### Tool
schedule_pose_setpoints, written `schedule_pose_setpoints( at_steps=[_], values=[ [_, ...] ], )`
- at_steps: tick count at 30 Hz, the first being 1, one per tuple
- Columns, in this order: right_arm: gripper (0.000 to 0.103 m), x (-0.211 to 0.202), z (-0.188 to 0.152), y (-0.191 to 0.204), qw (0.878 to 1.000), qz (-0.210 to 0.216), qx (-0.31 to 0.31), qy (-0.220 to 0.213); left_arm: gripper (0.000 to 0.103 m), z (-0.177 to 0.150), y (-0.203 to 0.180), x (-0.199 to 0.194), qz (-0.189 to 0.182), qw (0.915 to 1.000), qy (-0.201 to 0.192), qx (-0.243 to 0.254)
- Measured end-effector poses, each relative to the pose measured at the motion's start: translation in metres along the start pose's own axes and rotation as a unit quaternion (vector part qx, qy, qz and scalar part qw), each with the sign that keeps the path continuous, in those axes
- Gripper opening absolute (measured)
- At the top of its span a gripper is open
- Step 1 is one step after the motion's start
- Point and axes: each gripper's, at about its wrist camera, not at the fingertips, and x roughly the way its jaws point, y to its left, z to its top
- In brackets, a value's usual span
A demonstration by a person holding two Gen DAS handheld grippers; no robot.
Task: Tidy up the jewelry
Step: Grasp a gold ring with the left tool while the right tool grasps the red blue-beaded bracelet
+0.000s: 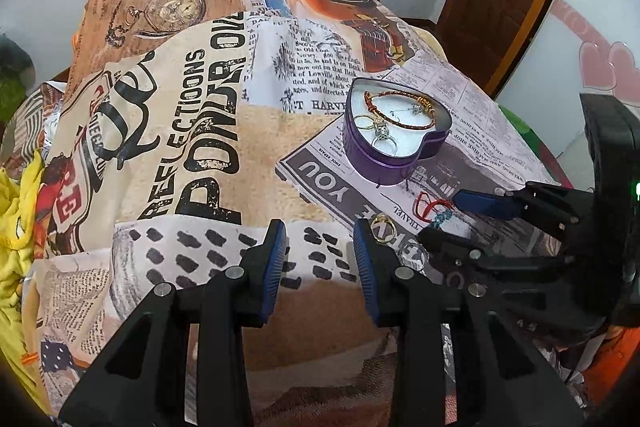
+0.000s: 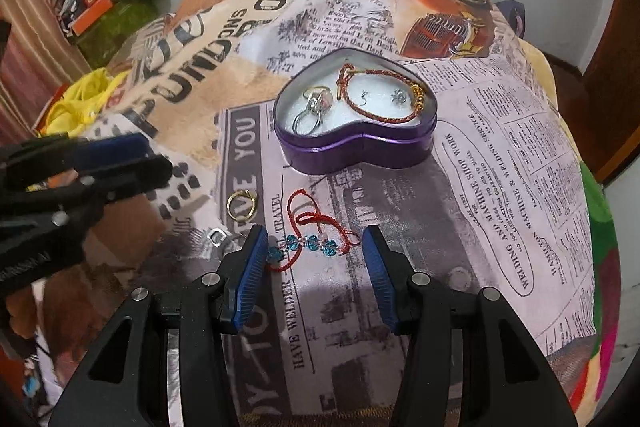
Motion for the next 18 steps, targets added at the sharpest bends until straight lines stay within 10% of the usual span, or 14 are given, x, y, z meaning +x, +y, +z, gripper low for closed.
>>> schedule_pose_setpoints(
  at_steps=[7,12,18],
  values=[
    [0.044,-0.001,-0.004,-0.004,1.0,0.007,-0.006,-0.002,0.034,0.0,-0.003,0.006,-0.006,1.0,0.005,-0.001],
    [0.016,-0.001,-0.005,-0.009,1.0,0.007,-0.004,-0.011,0.034,0.002,-0.01,0.01,-0.022,0.9997,0.012,0.004],
    [0.008,-0.002,-0.004,-0.015,1.0,0.018,0.008,-0.017,0.034,0.005,-0.019,0.021,-0.034,0.9991,0.025,0.011]
  ],
)
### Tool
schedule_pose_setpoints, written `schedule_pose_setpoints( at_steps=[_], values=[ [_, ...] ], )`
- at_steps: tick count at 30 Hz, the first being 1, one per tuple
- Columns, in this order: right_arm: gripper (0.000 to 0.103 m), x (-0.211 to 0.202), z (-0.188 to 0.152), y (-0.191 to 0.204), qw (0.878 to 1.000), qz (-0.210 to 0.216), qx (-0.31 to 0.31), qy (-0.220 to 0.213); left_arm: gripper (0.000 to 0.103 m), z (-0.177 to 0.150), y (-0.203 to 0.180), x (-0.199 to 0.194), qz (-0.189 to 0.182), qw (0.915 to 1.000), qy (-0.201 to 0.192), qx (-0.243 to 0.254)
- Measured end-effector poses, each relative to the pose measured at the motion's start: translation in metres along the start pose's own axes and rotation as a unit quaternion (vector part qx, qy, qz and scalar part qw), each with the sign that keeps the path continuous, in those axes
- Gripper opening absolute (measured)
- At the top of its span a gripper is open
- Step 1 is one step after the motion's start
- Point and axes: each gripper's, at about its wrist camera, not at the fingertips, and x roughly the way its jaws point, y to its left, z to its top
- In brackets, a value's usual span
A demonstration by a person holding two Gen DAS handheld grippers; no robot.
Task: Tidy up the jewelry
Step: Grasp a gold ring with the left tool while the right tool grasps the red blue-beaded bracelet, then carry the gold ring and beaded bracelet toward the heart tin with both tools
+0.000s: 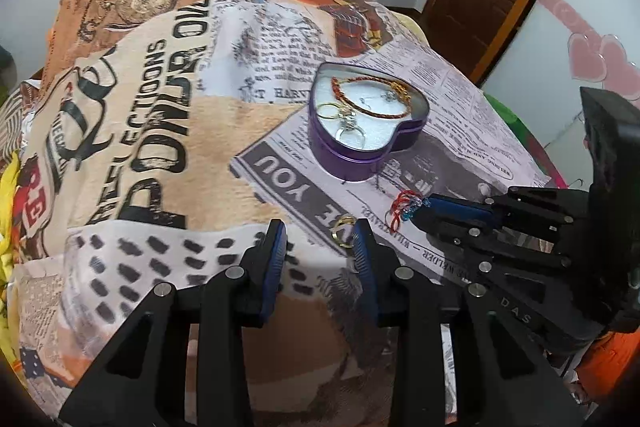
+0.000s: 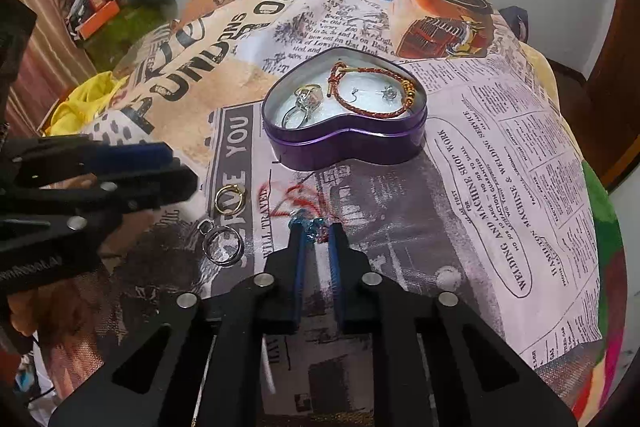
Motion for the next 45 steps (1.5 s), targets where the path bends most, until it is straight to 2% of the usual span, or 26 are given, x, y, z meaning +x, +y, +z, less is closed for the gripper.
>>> schedule_pose_setpoints(
  at_steps=[2,6,11,12,14,16,19,21,22,30,32,33,34,35,40,45],
  values=[
    [0.004,-0.003,0.0,0.001,1.0,-0.01,-0.005,-0.004,0.034,-0.001,-0.005,0.003,0.0,1.0,0.005,0.008],
    [0.004,-0.008,-0.002,-0.006,1.0,-0.014,-0.003,-0.009,0.034,-0.002,-0.014,0.012,0.003,0.9996,0.016,0.025],
    [0.004,-0.016,-0.004,-0.019,1.0,-0.014,0.005,-0.011,0.034,0.001,-0.016,0.021,0.01,0.9996,0.017,0.019],
    [0.004,-0.018,-0.005,-0.022,1.0,-0.013,0.008,-0.012,0.033,0.002,-0.016,0.022,0.009,0.9997,0.017,0.017],
    [0.004,-0.02,-0.005,-0.025,1.0,-0.008,0.011,-0.011,0.021,0.003,-0.016,0.024,0.009,0.9997,0.018,0.014],
    [0.004,-0.021,-0.005,-0.027,1.0,-0.006,0.015,-0.008,0.018,0.004,-0.016,0.026,0.009,0.9997,0.018,0.014],
    [0.013,-0.022,-0.005,-0.028,1.0,0.0,0.014,-0.006,0.017,0.003,-0.015,0.025,0.008,0.9998,0.015,0.014],
    [0.029,-0.023,-0.006,-0.026,1.0,0.0,0.01,-0.008,0.017,0.003,-0.015,0.024,0.007,0.9998,0.013,0.011],
    [0.032,-0.022,-0.006,-0.024,1.0,-0.001,0.007,-0.01,0.017,0.003,-0.014,0.022,0.006,0.9999,0.01,0.009],
    [0.033,-0.006,0.001,-0.012,0.999,-0.021,-0.025,-0.001,0.017,0.007,0.003,-0.006,0.008,0.9995,-0.025,-0.016],
    [0.033,-0.002,0.001,-0.009,0.999,-0.028,-0.037,-0.003,0.017,0.009,0.008,-0.013,0.014,0.9992,-0.033,-0.019],
    [0.029,-0.001,0.001,-0.008,0.999,-0.028,-0.04,-0.004,0.017,0.01,0.011,-0.017,0.019,0.9989,-0.037,-0.021],
    [0.024,0.0,0.001,-0.007,0.999,-0.024,-0.042,-0.003,0.017,0.012,0.012,-0.018,0.021,0.9988,-0.039,-0.023],
    [0.008,0.0,0.001,-0.006,0.999,-0.02,-0.043,-0.002,0.017,0.012,0.014,-0.02,0.023,0.9986,-0.042,-0.025],
    [0.007,-0.006,0.002,-0.007,0.999,-0.016,-0.033,-0.006,0.017,0.014,0.015,-0.03,0.026,0.998,-0.052,-0.025],
    [0.007,-0.024,0.007,-0.008,0.999,-0.017,-0.024,-0.031,0.017,0.018,0.005,-0.037,0.026,0.9976,-0.063,-0.014]
  ],
)
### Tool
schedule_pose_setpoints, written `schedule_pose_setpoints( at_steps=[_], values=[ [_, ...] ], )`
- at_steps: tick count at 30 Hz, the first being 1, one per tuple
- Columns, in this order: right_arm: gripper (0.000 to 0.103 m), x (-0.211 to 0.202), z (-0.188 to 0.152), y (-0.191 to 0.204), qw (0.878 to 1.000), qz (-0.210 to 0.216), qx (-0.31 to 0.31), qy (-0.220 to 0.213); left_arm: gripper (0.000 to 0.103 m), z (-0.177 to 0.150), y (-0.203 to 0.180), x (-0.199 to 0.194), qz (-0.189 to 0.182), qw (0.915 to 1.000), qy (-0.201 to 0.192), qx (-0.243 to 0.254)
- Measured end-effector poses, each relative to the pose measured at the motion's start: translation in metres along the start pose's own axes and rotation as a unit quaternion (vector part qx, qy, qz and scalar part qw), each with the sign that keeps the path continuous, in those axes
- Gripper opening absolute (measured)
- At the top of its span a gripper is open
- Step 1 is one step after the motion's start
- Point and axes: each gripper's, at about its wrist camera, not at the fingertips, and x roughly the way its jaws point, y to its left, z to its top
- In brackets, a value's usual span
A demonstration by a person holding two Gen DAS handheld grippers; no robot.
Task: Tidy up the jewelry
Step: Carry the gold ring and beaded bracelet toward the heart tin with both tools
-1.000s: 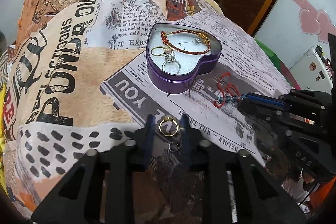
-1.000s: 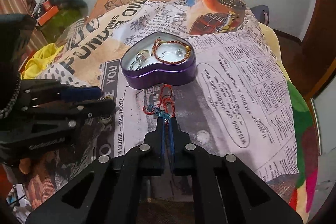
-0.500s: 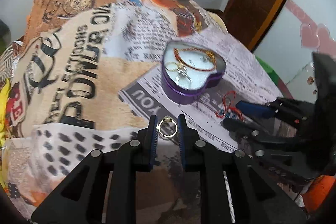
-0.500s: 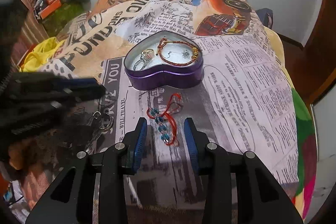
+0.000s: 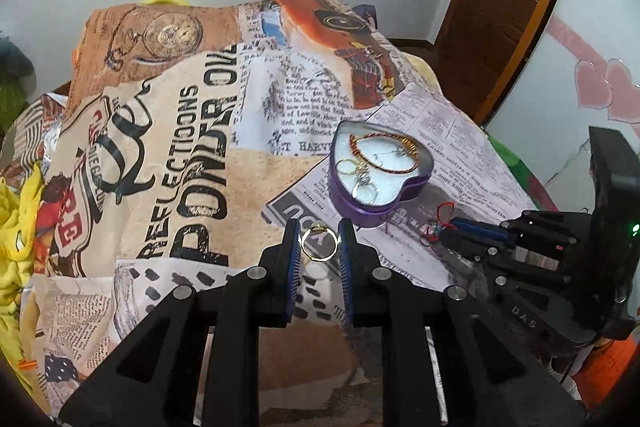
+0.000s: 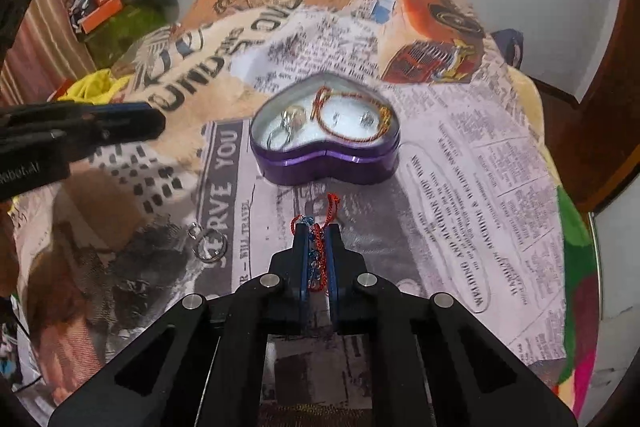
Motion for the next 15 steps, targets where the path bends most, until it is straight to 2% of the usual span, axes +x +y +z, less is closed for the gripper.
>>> schedule_pose_setpoints(
  at_steps=[9,15],
  values=[
    [0.007,-0.032,0.022,-0.008,0.998,-0.007,0.018,-0.052,0.017,0.016,-0.016,-0.01,-0.011,0.9997,-0.022,0.01],
    [0.007,-0.037,0.039,-0.013,0.997,-0.006,0.026,-0.075,0.017,0.029,-0.026,-0.008,-0.018,0.9992,-0.031,0.019]
  ],
)
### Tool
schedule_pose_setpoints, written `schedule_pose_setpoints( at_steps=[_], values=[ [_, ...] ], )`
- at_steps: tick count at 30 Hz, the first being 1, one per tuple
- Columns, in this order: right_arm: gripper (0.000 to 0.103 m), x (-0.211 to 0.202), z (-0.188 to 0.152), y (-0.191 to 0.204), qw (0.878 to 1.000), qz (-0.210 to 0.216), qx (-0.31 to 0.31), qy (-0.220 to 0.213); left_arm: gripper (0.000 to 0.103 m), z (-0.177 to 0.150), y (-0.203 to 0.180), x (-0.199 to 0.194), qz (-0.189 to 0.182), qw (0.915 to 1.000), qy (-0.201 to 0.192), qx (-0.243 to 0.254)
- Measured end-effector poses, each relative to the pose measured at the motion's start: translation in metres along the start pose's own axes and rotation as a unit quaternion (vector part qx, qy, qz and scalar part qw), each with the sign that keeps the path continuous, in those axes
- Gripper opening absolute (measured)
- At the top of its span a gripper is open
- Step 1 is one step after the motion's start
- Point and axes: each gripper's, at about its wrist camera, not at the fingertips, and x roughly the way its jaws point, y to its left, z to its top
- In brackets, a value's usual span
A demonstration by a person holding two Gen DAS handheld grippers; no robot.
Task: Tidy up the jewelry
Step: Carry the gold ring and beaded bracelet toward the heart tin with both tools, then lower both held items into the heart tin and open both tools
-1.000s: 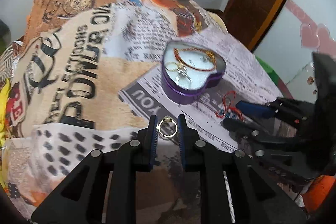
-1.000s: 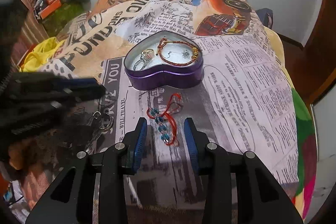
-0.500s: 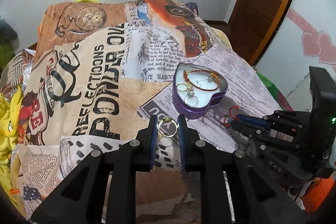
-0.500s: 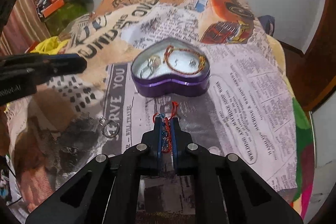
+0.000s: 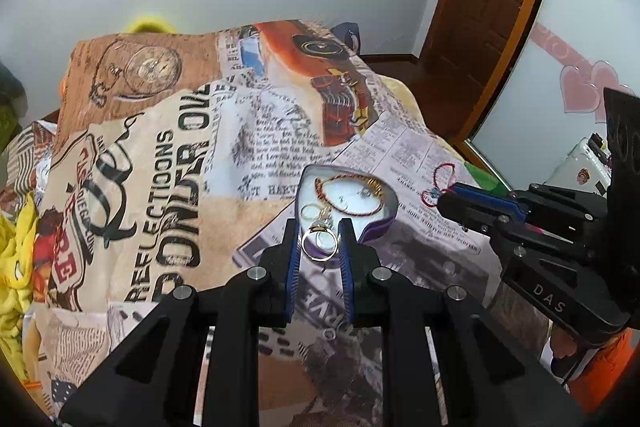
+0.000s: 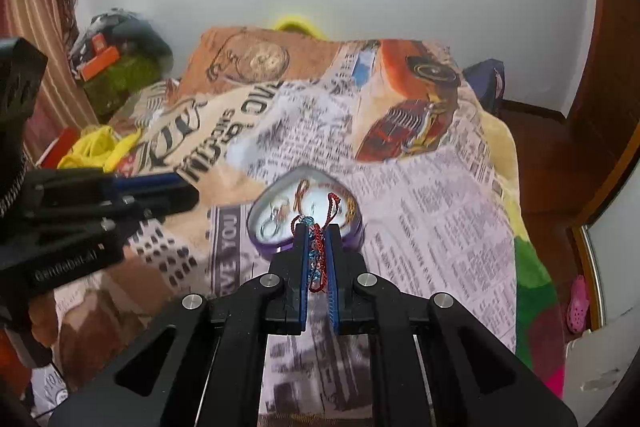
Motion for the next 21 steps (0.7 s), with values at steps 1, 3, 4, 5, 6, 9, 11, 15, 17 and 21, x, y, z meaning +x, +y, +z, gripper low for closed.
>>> schedule_pose_setpoints(
  at_steps=[1,3,4,5,6,9,11,15,17,21],
  values=[
    [0.007,0.0,0.003,-0.001,1.0,-0.001,0.002,-0.003,0.017,0.001,-0.001,0.001,-0.001,1.0,0.0,0.001],
    [0.007,0.001,0.007,-0.003,1.0,0.0,0.004,-0.008,0.017,0.005,-0.004,0.004,-0.001,1.0,-0.001,0.005],
    [0.007,0.001,0.009,-0.003,1.0,0.0,0.005,-0.01,0.017,0.007,-0.005,0.006,-0.001,1.0,-0.001,0.006],
    [0.007,0.002,0.012,-0.004,1.0,0.001,0.007,-0.012,0.017,0.008,-0.005,0.007,-0.001,1.0,-0.001,0.007],
    [0.007,0.002,0.013,-0.005,1.0,0.001,0.007,-0.013,0.017,0.009,-0.006,0.009,-0.001,1.0,-0.001,0.007],
    [0.007,0.005,0.019,-0.007,1.0,0.003,0.008,-0.018,0.017,0.014,-0.006,0.017,-0.001,1.0,0.0,0.007],
    [0.007,0.008,0.021,-0.008,1.0,0.004,0.008,-0.018,0.017,0.015,-0.005,0.021,-0.002,1.0,0.002,0.006],
    [0.007,0.018,0.024,-0.012,1.0,0.005,0.008,-0.012,0.017,0.019,-0.003,0.032,0.0,0.9999,0.01,0.005],
    [0.007,0.023,0.025,-0.014,1.0,0.008,0.01,-0.007,0.017,0.021,-0.002,0.039,0.0,0.9999,0.014,0.005],
    [0.007,0.038,0.026,-0.018,1.0,0.017,0.015,0.007,0.017,0.025,0.0,0.053,-0.002,0.9997,0.022,0.005]
  ],
)
